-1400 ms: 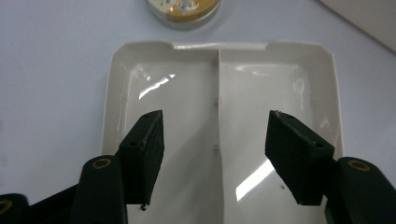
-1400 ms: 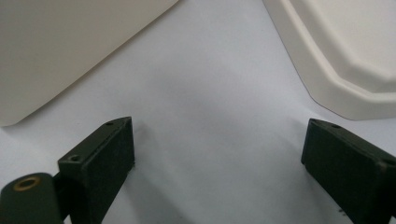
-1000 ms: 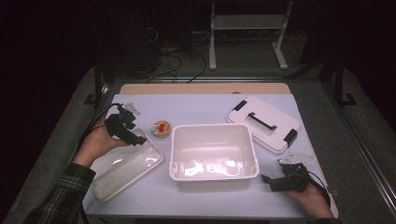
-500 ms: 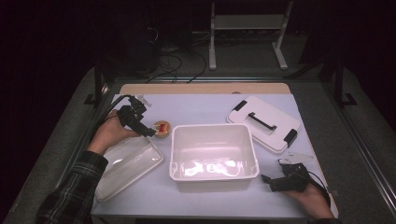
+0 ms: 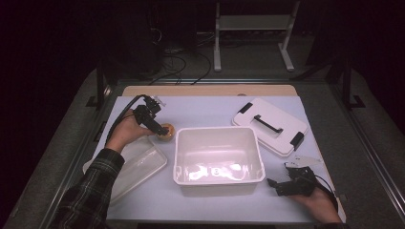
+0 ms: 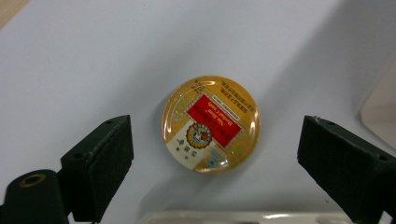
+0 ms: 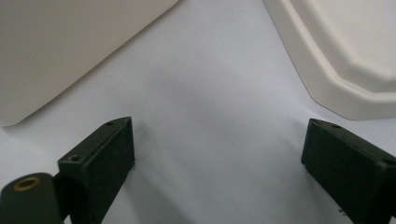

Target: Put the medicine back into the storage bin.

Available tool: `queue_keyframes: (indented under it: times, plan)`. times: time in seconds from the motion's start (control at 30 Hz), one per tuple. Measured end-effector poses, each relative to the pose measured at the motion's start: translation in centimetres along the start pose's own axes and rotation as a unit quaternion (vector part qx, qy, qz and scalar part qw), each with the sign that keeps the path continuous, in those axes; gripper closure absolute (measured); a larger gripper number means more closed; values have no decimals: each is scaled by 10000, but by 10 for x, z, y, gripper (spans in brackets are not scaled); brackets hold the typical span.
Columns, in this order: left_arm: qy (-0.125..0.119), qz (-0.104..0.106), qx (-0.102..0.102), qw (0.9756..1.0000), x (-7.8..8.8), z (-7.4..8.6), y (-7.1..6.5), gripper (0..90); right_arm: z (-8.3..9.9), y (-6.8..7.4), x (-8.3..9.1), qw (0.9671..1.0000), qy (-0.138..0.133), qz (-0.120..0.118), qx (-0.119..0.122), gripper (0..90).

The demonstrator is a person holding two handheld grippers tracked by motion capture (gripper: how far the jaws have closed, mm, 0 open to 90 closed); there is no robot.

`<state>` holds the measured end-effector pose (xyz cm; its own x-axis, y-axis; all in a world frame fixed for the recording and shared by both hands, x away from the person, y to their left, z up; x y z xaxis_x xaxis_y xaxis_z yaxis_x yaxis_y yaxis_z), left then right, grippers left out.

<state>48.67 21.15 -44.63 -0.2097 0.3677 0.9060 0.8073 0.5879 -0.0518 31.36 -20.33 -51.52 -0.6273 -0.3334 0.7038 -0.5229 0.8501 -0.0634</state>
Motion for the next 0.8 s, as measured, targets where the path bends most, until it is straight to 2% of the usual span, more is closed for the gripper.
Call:
queue_keyframes:
  times: [0.17, 0.5, 0.73, 0.8]
  plan:
    - [177, 17, 43, 9998, -19, 2, 5, 83, 0, 0, 0, 10000, 0, -2, -1, 88]
    - [389, 107, 94, 9991, -45, 2, 7, 83, 0, 0, 0, 10000, -2, -6, -4, 87]
    - [556, 158, 200, 9981, -56, 8, 11, 86, 0, 0, 0, 10000, -4, -7, -2, 88]
    - [539, 208, 240, 9980, -57, 9, 11, 93, 0, 0, 0, 10000, -3, -8, -4, 88]
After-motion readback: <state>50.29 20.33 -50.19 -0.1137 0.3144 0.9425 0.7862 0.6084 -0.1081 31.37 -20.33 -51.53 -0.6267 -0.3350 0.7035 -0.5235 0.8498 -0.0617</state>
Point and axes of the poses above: each handheld gripper's, and its own axes: x roughly backward along the jaws, z roughly out of its underside, y roughly to its left, the point moved 8 cm from there along -x, roughly forward along the jaws, and after that the axes turned 7 degrees about z, right-handed, at the moved point
